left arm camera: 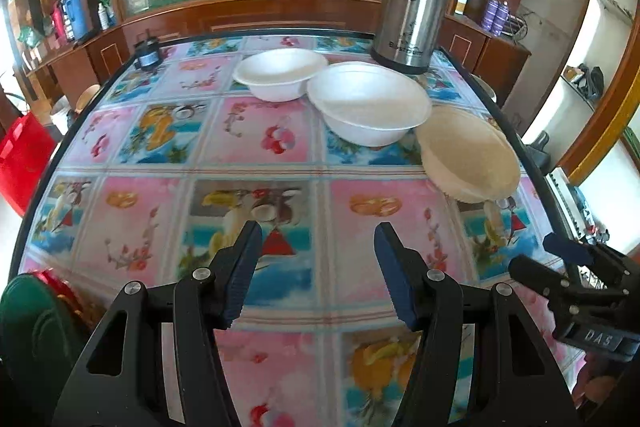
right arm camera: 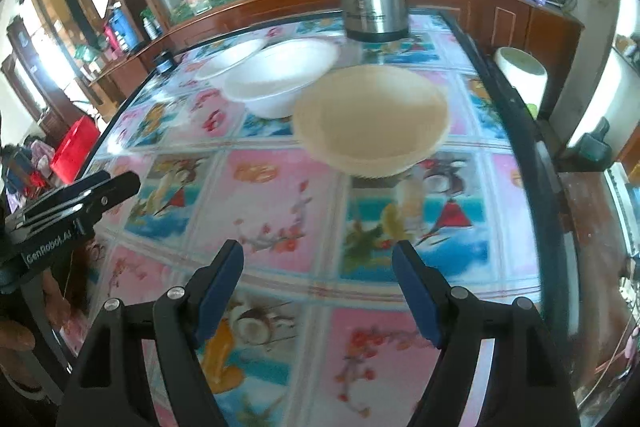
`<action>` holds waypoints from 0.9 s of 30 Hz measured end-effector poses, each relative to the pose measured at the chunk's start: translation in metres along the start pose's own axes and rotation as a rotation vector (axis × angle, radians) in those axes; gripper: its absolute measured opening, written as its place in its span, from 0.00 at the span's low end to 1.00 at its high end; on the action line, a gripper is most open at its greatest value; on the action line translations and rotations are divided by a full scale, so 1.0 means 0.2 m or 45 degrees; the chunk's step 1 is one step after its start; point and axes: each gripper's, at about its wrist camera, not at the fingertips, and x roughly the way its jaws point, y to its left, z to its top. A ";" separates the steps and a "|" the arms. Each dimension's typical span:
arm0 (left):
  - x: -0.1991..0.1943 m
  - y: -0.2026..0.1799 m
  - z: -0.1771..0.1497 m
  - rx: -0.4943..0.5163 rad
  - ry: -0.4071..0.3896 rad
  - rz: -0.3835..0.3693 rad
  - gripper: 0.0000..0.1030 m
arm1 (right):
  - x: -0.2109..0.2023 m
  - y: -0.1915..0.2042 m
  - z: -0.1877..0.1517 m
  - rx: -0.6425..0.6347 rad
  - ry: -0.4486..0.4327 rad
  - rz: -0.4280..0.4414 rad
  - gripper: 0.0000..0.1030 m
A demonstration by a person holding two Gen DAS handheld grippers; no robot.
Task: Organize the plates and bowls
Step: 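Move both grippers toward the beige paper plate, then close both grippers on the beige paper plate rim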
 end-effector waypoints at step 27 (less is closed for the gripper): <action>0.51 -0.50 0.26 0.019 0.156 -0.047 0.57 | 0.28 -0.45 0.42 0.053 0.054 -0.058 0.75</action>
